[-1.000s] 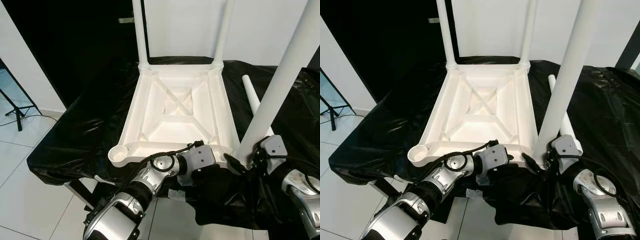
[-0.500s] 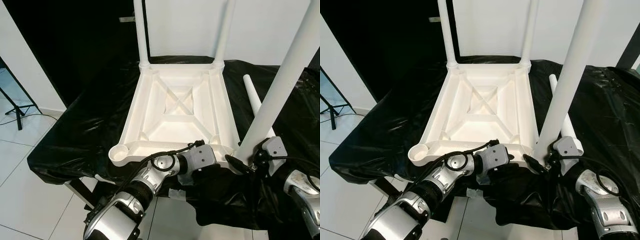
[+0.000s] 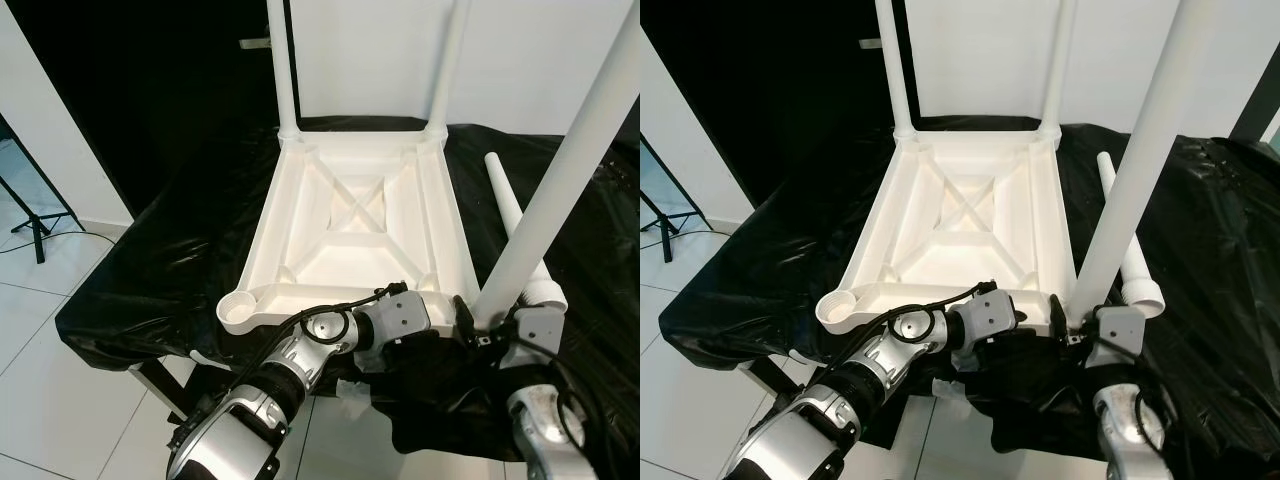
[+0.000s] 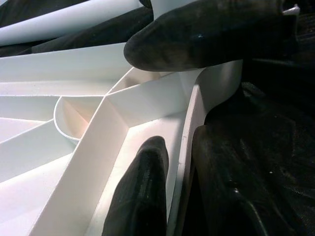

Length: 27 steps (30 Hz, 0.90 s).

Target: Building children table

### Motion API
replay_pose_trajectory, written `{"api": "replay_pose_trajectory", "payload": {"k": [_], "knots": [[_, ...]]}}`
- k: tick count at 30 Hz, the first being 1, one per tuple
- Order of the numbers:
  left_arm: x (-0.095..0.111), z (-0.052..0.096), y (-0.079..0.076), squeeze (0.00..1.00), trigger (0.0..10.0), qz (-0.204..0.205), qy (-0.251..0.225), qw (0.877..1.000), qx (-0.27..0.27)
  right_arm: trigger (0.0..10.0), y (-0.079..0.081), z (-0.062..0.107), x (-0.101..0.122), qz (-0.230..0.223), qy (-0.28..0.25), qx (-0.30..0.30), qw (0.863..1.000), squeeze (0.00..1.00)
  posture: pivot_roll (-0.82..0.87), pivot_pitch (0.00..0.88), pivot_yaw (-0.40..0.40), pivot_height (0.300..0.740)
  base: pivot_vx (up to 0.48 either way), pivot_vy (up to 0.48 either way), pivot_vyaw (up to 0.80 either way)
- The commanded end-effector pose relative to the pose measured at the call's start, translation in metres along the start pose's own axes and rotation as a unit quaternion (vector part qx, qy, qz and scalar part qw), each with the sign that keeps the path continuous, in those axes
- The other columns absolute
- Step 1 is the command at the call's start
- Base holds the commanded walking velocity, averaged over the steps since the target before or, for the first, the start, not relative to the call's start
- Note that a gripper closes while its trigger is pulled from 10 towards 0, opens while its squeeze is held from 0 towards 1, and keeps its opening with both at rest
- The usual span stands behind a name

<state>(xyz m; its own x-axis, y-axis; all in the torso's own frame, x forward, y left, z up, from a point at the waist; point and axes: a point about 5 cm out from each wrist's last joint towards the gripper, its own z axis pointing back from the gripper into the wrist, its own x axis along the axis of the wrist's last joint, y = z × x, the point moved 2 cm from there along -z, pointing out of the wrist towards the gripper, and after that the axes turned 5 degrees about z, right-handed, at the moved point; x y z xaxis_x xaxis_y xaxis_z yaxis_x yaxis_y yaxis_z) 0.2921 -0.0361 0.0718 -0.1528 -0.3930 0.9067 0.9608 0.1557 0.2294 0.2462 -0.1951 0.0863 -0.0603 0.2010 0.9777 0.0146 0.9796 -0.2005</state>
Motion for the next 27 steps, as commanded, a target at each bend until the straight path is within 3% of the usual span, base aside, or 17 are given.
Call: {"api": "replay_pose_trajectory", "payload": {"k": [1,6,7,11,12,13,15,18,19,21,25,27], "knots": [[-0.041,0.008,-0.016,0.00,10.0,0.036,0.080,0.996,-0.025,0.0,-0.004,0.002,-0.016,-0.015,0.040,-0.029,0.999,0.00,0.14,0.000,0.031,0.740,0.000,0.000,0.00],[-0.040,0.008,-0.015,0.00,10.0,0.037,0.078,0.996,-0.022,0.0,0.007,0.000,-0.008,-0.011,0.019,-0.019,1.000,0.00,0.14,0.000,0.028,0.740,0.000,0.000,0.00],[-0.040,0.007,-0.016,0.00,10.0,0.037,0.078,0.996,-0.022,1.4,0.009,-0.002,-0.007,-0.013,0.016,-0.019,1.000,0.00,0.14,0.000,0.028,0.740,0.000,0.000,0.00],[-0.040,0.007,-0.017,0.00,10.0,0.037,0.078,0.996,-0.023,1.4,0.014,-0.002,-0.006,-0.011,0.014,-0.016,1.000,0.00,0.14,0.000,0.027,0.740,0.000,0.000,0.00],[-0.040,0.007,-0.017,0.00,10.0,0.037,0.078,0.996,-0.023,10.0,0.015,-0.003,-0.006,-0.009,0.012,-0.007,1.000,0.00,0.14,0.000,0.026,0.740,0.000,0.000,0.00],[-0.041,0.008,-0.017,0.00,10.0,0.038,0.078,0.996,-0.023,10.0,0.015,-0.004,-0.004,-0.008,0.006,0.012,1.000,1.00,0.14,0.000,0.026,0.740,0.000,0.000,0.00],[-0.041,0.008,-0.017,0.00,10.0,0.038,0.078,0.996,-0.023,10.0,0.015,-0.004,-0.004,-0.008,0.006,0.012,1.000,1.00,0.14,0.000,0.026,0.740,0.000,0.000,0.00],[-0.041,0.008,-0.017,0.00,10.0,0.039,0.079,0.996,-0.023,10.0,0.010,-0.009,0.000,0.004,-0.007,0.063,0.998,1.00,0.14,0.000,0.026,0.740,0.000,0.000,0.00],[-0.041,0.007,-0.017,0.00,10.0,0.039,0.078,0.996,-0.023,10.0,0.004,-0.014,0.002,0.024,-0.013,0.110,0.994,0.00,0.13,0.000,0.027,0.740,0.000,0.000,0.00],[-0.041,0.007,-0.018,0.00,10.0,0.040,0.078,0.996,-0.023,10.0,0.000,-0.018,0.004,0.038,-0.016,0.141,0.989,0.00,0.13,0.000,0.028,0.740,0.000,0.000,0.00],[-0.041,0.005,-0.020,0.00,10.0,0.041,0.077,0.996,-0.027,10.0,-0.027,-0.028,0.010,0.051,-0.008,0.209,0.976,0.00,0.12,0.000,0.030,0.740,0.000,0.000,0.00],[-0.041,0.005,-0.020,0.00,10.0,0.041,0.077,0.996,-0.027,10.0,-0.029,-0.025,0.010,0.058,-0.002,0.242,0.969,0.00,0.13,0.000,0.028,0.740,0.000,0.000,0.00]]}}
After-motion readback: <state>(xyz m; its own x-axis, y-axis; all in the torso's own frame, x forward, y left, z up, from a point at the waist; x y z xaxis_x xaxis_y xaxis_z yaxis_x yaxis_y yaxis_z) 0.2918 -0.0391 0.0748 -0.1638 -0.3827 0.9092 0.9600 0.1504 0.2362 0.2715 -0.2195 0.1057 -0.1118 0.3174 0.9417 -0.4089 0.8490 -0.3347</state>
